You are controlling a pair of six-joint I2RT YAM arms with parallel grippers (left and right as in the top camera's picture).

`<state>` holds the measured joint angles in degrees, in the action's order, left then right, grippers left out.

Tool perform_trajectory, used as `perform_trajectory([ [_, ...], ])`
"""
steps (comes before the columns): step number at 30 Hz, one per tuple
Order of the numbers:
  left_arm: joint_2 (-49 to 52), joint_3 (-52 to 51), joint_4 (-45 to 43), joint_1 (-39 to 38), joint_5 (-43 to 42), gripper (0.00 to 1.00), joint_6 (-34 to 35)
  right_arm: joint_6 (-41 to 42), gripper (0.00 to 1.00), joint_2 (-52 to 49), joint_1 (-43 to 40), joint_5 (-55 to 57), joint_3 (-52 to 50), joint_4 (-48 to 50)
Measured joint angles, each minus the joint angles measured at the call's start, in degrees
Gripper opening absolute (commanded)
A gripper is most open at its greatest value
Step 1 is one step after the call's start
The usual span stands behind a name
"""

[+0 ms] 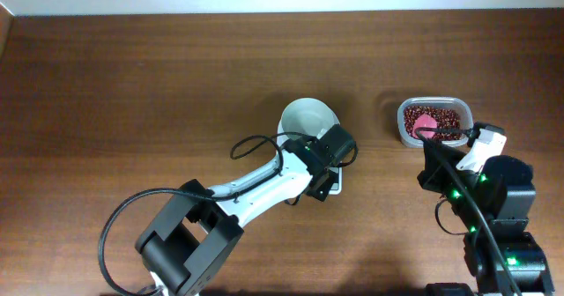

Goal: Scoop and weigh 50g on scale
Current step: 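Lower the scoop with the right gripper into the red beans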

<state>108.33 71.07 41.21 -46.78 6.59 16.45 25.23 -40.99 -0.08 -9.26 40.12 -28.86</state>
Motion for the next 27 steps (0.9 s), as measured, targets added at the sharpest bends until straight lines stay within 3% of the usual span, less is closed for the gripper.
perform_trajectory([
  [6,0.0,0.02,0.87,0.0,-0.02,0.0,0.0,-2.47,0.04,-7.8,-0.02,2.03,2.91,-7.54],
  [12,0.0,0.09,0.85,0.0,-0.2,0.0,0.0,-7.34,0.04,-21.46,0.0,6.4,13.33,-11.78],
  [21,0.0,0.09,0.98,0.0,-0.22,0.0,0.0,-14.05,0.04,-36.37,-3.78,19.15,20.55,-10.86],
  [27,0.0,0.09,1.01,0.0,-0.26,0.0,0.0,-16.87,0.04,-43.43,-10.36,12.41,20.55,-5.77],
])
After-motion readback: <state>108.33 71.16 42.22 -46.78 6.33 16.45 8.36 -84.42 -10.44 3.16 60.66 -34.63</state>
